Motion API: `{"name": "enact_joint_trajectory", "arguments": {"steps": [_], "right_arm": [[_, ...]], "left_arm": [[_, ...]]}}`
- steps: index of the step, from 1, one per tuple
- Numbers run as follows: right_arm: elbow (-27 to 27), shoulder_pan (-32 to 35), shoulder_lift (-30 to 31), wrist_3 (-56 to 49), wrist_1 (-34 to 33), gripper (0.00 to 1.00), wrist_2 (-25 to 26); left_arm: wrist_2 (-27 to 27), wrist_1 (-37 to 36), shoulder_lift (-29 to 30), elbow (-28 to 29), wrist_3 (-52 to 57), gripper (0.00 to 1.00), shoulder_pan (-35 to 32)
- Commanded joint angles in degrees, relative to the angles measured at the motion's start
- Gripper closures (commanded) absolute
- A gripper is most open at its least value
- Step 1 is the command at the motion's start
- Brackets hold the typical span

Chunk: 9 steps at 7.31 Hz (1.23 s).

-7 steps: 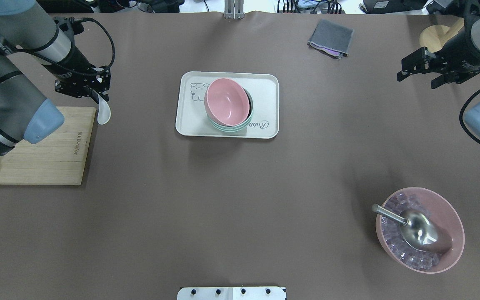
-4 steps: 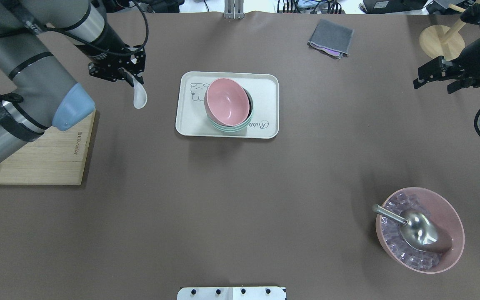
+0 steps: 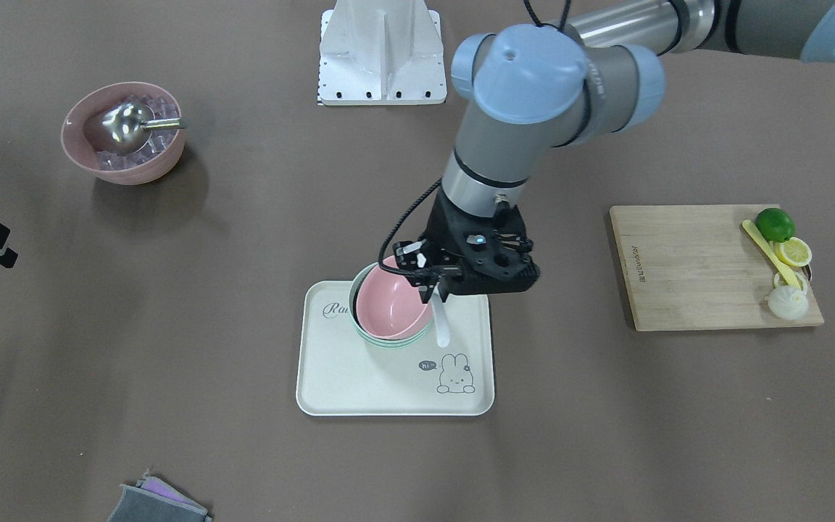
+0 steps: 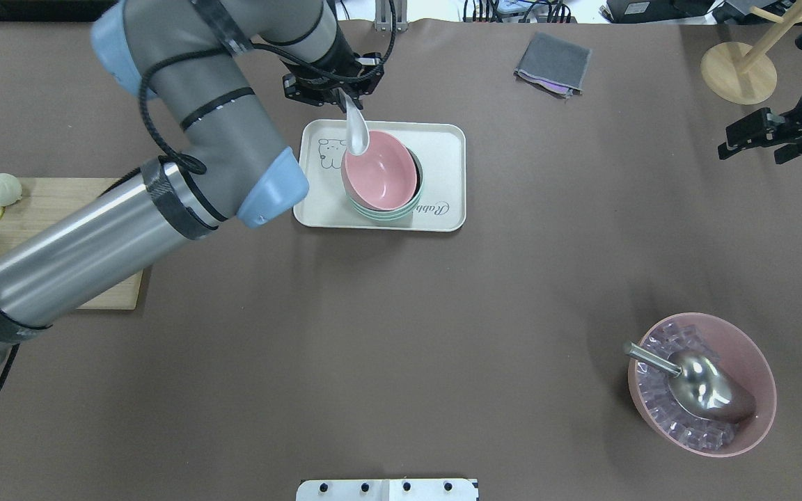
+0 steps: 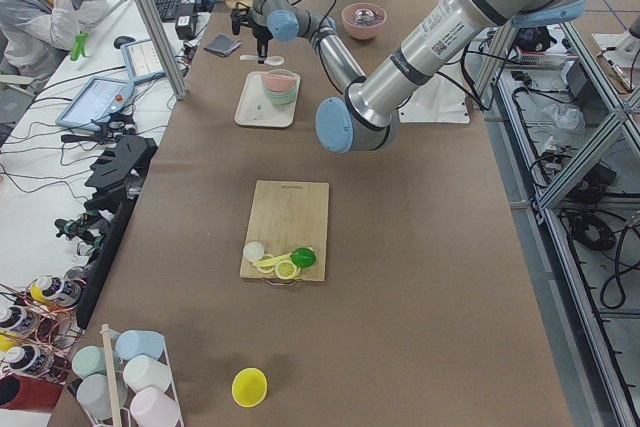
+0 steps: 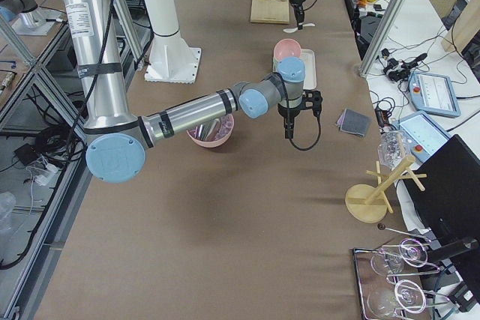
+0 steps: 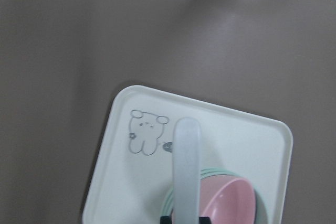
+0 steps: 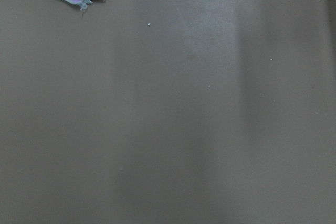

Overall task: Stack pink bowl on green and place spoon
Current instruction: 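Carry the white spoon into the pink bowl and release it with the left gripper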

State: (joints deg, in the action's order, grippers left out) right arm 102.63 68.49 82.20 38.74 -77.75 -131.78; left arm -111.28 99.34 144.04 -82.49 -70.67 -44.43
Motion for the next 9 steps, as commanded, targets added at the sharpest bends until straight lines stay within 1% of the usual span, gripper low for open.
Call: {"name": "enact_joint_trajectory", "arguments": {"steps": [1,2,3,4,5,6,7,8,9], "right_arm": [[0.03,0.07,0.25,-0.07,0.06,0.00,-0.06],[0.12,0.07,0.25,-0.07,0.14,0.00,-0.14],[0.03,0.07,0.25,-0.07,0.06,0.00,-0.14],[-0.06,0.07,0.25,-0.07,0.14,0.00,-0.14],[0.12,0.07,0.25,-0.07,0.14,0.00,-0.14],[0.20,0.07,0.25,-0.07,0.14,0.00,-0.23],[0.20,0.07,0.16,-0.07,0.14,0.00,-0.23],[0.29,0.07,-0.10,-0.07,0.14,0.00,-0.32],[0.29,0.07,-0.11,0.02,0.14,0.00,-0.32]], "left_arm": [[5.28,4.10,-0.33,2.25,0.19,1.00,2.51],[5.54,5.06,-0.77,2.42,0.19,1.00,2.51],[5.54,8.03,-0.86,4.17,0.10,1.00,2.85],[5.55,9.19,-0.86,4.53,0.01,1.00,2.86],[5.55,10.68,-1.65,4.54,0.01,0.58,2.86],[5.55,11.92,-2.70,4.27,0.10,0.27,2.86],[5.55,12.36,-2.79,4.10,0.10,0.14,2.86],[5.46,12.28,-2.71,3.84,-0.08,0.04,2.77],[5.37,12.11,-2.79,2.79,-0.16,0.03,2.51]]}}
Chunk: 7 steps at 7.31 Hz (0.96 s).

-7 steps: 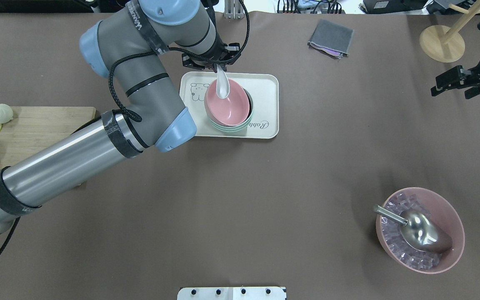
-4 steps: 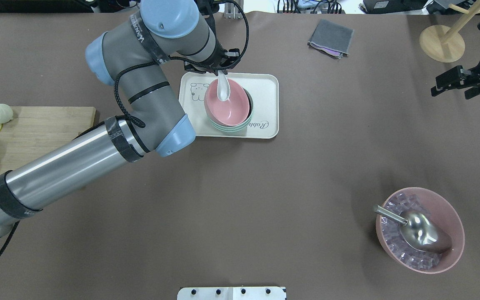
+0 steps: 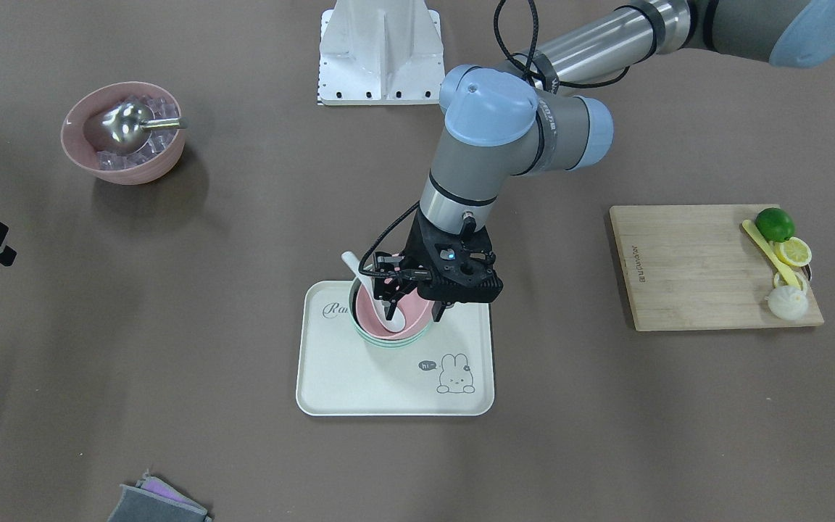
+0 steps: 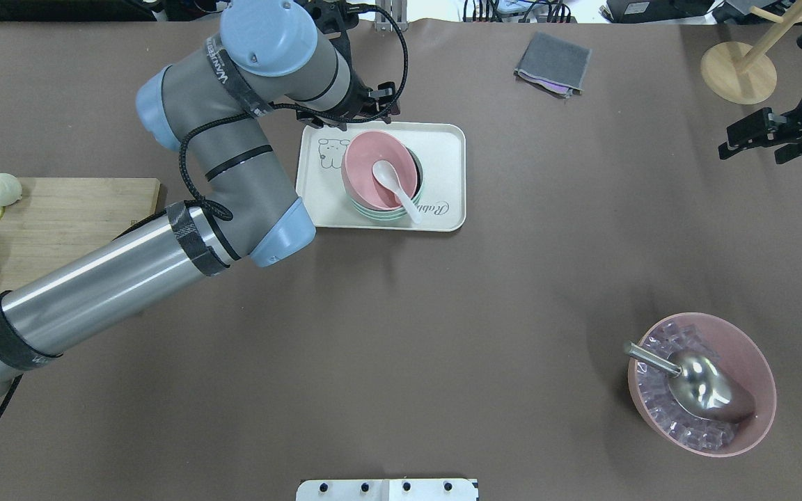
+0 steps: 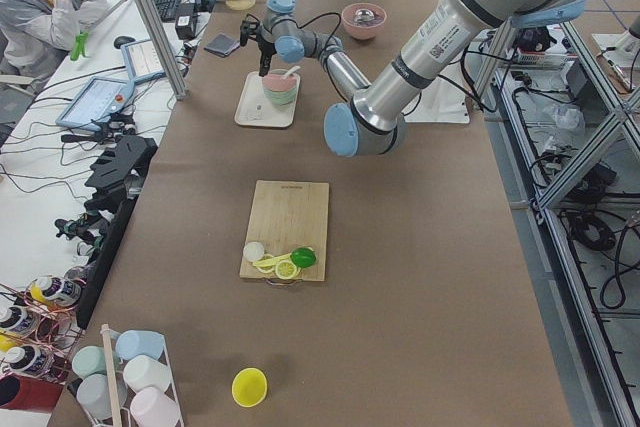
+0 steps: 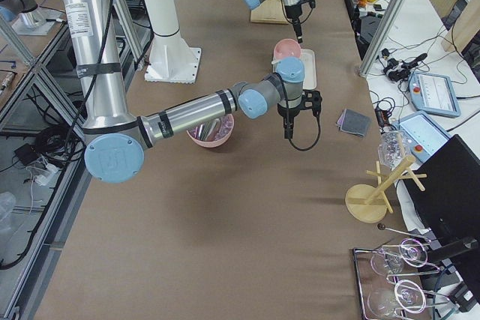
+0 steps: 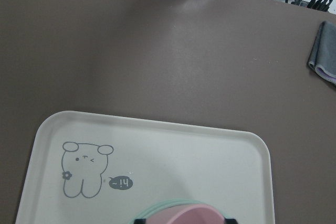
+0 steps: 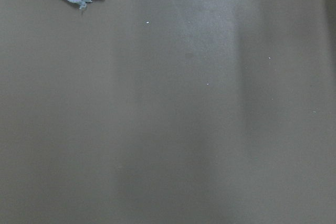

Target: Stack pink bowl on green and place spoon

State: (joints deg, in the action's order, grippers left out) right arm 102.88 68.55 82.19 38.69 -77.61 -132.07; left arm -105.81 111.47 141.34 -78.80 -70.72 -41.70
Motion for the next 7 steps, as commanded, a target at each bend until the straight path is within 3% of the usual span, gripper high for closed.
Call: {"name": "enact_joint_trajectory", "arguments": {"steps": [1,2,3,4,5,7], "right_arm": [[0.04,0.00,-0.18,-0.02,0.00,0.00,-0.03],[-0.04,0.00,0.08,-0.02,0.00,0.00,0.05],[0.04,0.09,0.25,-0.02,0.00,0.00,0.40],[-0.13,1.13,0.25,-1.76,-0.35,0.00,0.93],[-1.26,2.54,1.56,-8.82,-0.79,0.00,2.24],[-7.13,8.32,2.62,-22.62,-0.53,0.00,1.64]], "left_arm": [[-0.36,-0.89,-0.36,-3.18,-0.21,0.03,-0.66],[-1.84,-3.25,-5.41,-9.64,0.14,0.03,-2.31],[-7.86,-6.84,-14.08,-18.14,3.62,0.03,-6.07],[-11.83,-9.84,-23.04,-25.10,14.36,0.03,-9.85],[-12.05,-12.22,-32.27,-28.74,26.47,0.03,-13.54],[-15.97,-13.37,-43.83,-26.42,53.02,0.03,-25.73]]}}
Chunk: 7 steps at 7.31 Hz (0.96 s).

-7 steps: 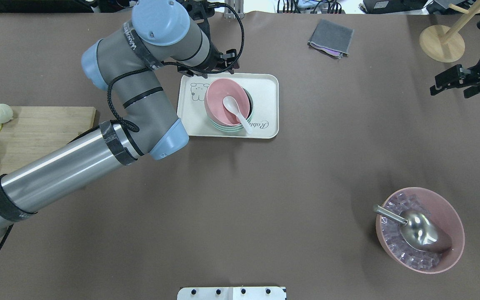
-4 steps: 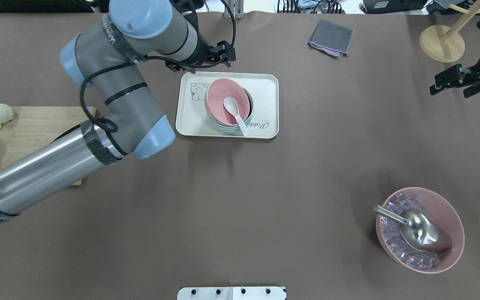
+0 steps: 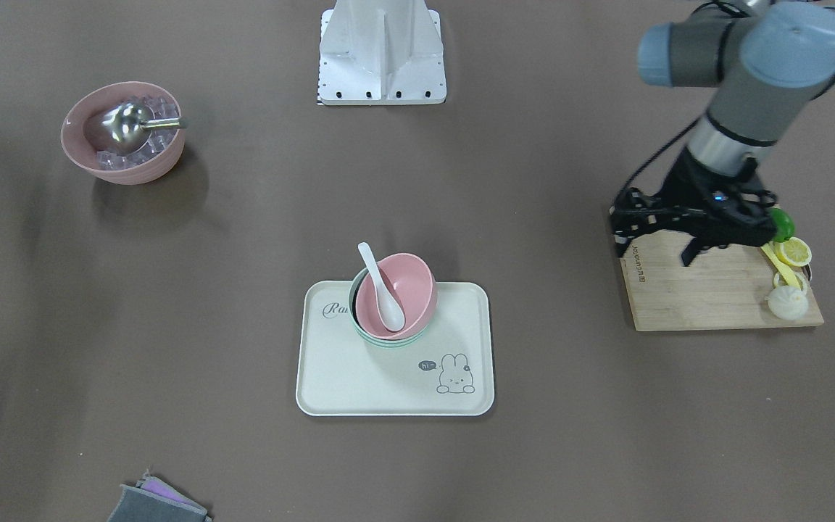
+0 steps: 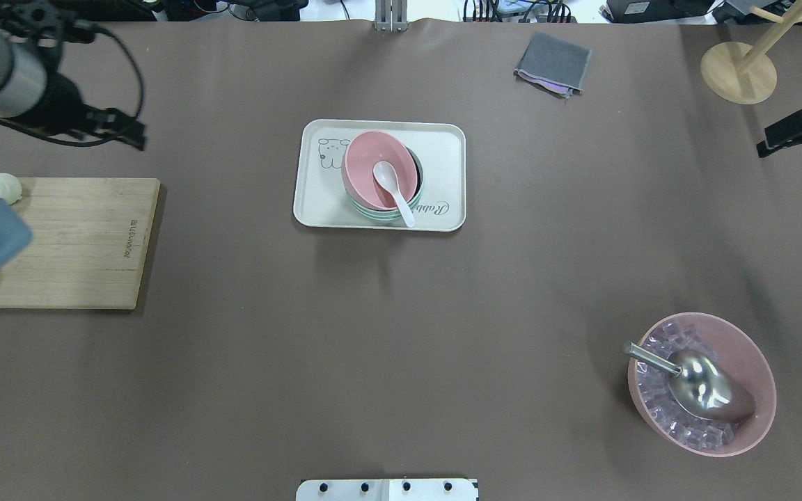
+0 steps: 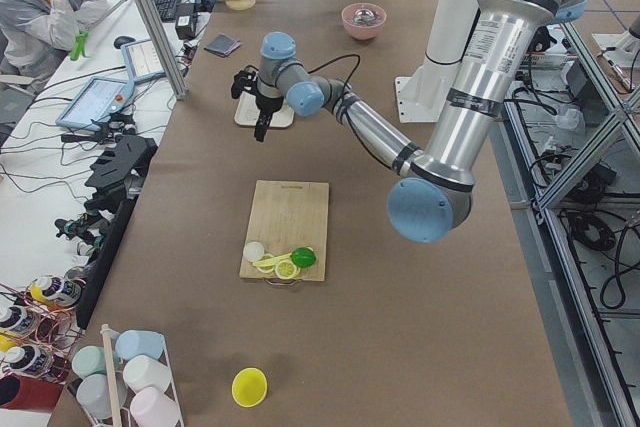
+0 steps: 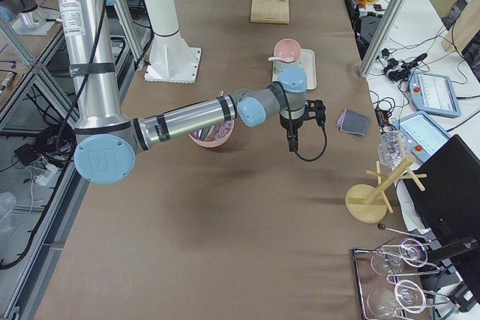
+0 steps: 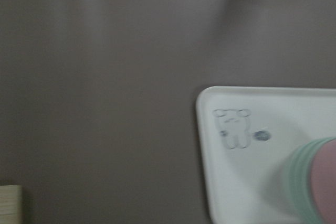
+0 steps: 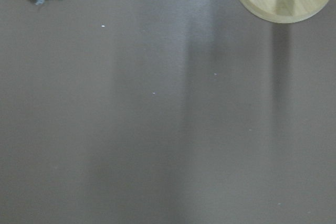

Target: Stack pink bowl on green and place spoon

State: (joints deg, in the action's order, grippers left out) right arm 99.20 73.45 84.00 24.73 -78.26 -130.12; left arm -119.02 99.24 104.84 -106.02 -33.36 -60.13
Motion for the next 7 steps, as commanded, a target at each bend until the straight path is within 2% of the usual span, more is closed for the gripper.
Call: {"name": "enact_joint_trajectory", "arguments": {"steps": [1,3,4,5,6,7], "right_arm": [[-7.06,5.71,0.90,-16.05,0.22,0.00,-1.44],[-11.90,12.21,2.65,-25.29,0.22,0.00,-4.86],[-13.75,12.76,3.01,-29.70,-0.04,0.00,-4.79],[-14.21,12.77,3.01,-29.83,-0.05,0.00,-4.44],[-14.30,12.77,3.10,-29.66,-0.05,0.00,-4.18],[-14.30,12.77,3.02,-29.22,-0.05,0.00,-4.09]], "left_arm": [[-4.80,-1.24,-10.67,3.25,25.53,0.03,-12.42],[-4.91,-1.42,-15.26,6.42,33.96,0.02,-18.16],[-5.00,-2.12,-17.36,8.52,33.98,0.02,-18.70],[-7.43,-2.65,-17.38,10.20,33.98,0.02,-21.93],[-15.81,-5.00,-17.04,11.26,33.89,0.02,-25.26],[-20.68,-6.76,-16.51,11.27,33.98,0.02,-27.30]]}}
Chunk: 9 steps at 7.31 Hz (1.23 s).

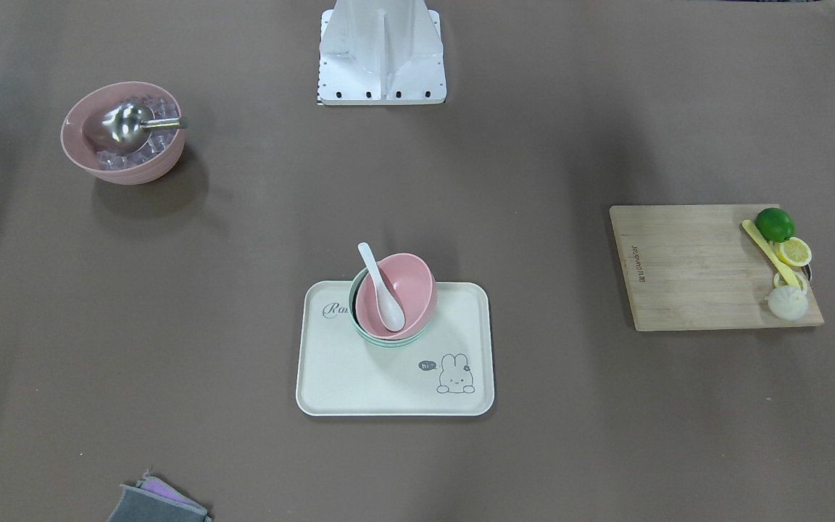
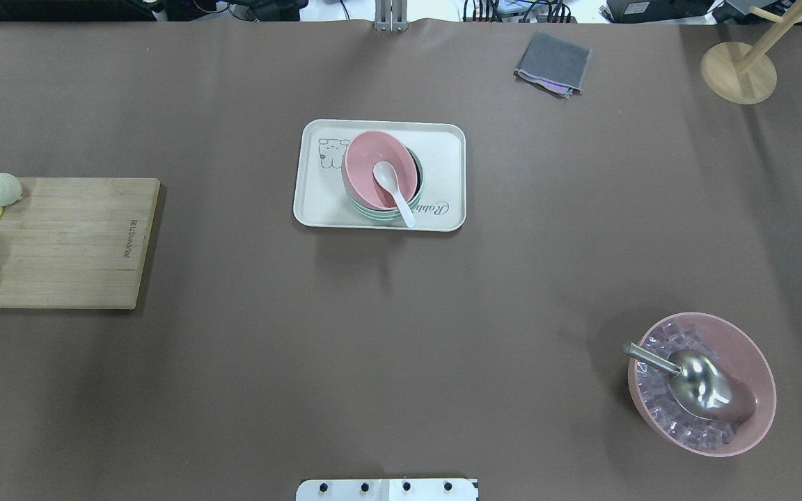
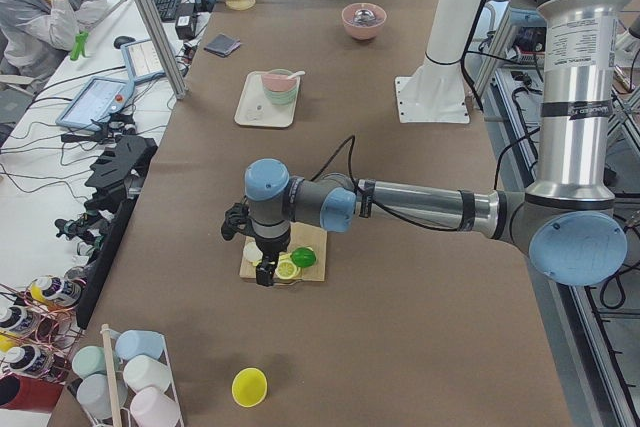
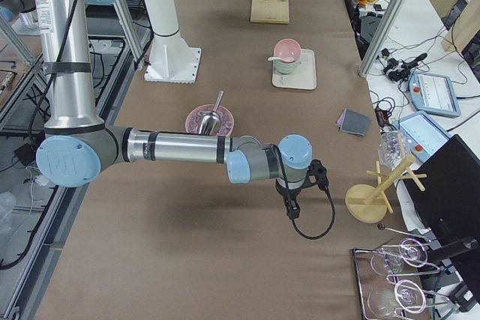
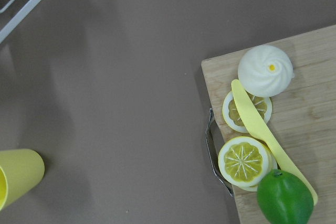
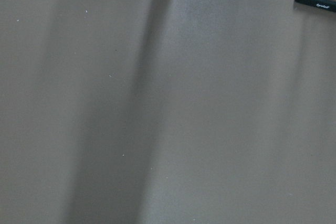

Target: Stack pink bowl on green and place spoon

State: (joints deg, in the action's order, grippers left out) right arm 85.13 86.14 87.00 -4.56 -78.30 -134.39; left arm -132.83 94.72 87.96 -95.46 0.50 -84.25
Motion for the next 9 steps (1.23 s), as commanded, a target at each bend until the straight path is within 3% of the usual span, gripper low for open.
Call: {"name": "enact_joint_trajectory", "arguments": {"steps": [1,2,5,9], "right_arm": [[-0.31,0.08,-0.43,0.25,-0.10,0.00,1.31],[-0.05,0.08,-0.35,0.25,-0.01,0.00,2.19],[0.21,0.08,1.14,0.16,0.60,0.00,1.59],[5.92,0.08,5.71,-0.45,0.78,0.00,2.03]], "left_arm": [[-7.53,-1.65,-0.50,0.36,0.46,0.02,-3.55],[-7.53,-1.56,-1.55,-1.99,0.47,0.02,-3.56],[-7.36,-1.29,-2.88,-1.14,-0.06,0.02,-3.29],[-6.92,-1.65,-2.61,-1.05,-0.06,0.02,-3.38]]}}
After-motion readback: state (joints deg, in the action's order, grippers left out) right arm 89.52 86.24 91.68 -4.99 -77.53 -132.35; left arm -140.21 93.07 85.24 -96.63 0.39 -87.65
